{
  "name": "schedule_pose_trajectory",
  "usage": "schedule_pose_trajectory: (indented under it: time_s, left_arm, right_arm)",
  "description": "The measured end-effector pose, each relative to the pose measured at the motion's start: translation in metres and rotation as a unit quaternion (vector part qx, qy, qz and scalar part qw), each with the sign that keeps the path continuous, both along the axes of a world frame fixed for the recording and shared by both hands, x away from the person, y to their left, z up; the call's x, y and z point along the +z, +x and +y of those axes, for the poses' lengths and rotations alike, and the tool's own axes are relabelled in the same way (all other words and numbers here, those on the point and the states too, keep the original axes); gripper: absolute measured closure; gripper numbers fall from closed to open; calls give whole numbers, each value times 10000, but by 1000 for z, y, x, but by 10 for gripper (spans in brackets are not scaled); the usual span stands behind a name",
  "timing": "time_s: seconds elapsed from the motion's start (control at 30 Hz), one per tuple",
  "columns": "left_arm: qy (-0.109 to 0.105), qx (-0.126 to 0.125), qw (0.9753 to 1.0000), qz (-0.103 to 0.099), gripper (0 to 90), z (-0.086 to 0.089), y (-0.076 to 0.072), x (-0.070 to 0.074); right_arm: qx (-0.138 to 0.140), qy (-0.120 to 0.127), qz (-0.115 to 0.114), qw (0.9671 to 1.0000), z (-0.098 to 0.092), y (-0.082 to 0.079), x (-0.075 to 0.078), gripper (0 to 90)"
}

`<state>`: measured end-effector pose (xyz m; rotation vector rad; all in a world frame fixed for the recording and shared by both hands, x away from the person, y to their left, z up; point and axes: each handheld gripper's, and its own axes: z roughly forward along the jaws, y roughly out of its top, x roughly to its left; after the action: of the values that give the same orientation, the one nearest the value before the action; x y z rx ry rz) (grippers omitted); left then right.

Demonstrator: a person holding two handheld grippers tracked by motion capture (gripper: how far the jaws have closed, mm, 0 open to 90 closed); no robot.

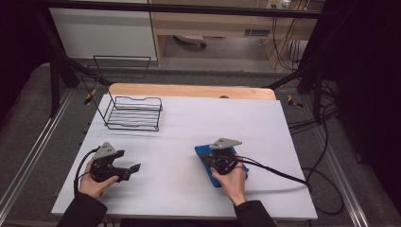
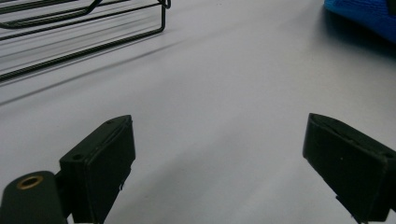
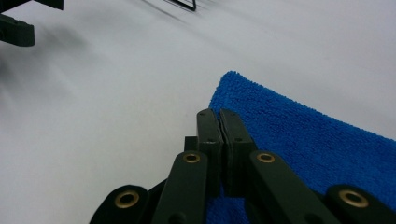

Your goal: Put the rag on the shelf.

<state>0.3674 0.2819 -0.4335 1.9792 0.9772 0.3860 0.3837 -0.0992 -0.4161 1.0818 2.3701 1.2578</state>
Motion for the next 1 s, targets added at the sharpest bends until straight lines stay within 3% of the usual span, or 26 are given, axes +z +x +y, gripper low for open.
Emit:
schedule_pose_trajectory:
  time_s: [0.7, 1.0]
  left_arm:
    - [4, -4, 10000, 16, 92, 0, 0, 0]
    - [13, 3, 10000, 25, 93, 1, 0, 0]
  right_arm:
    - [481, 146, 75, 9987, 95, 15, -8, 885]
    - [677, 92, 134, 9976, 118, 17, -22, 882]
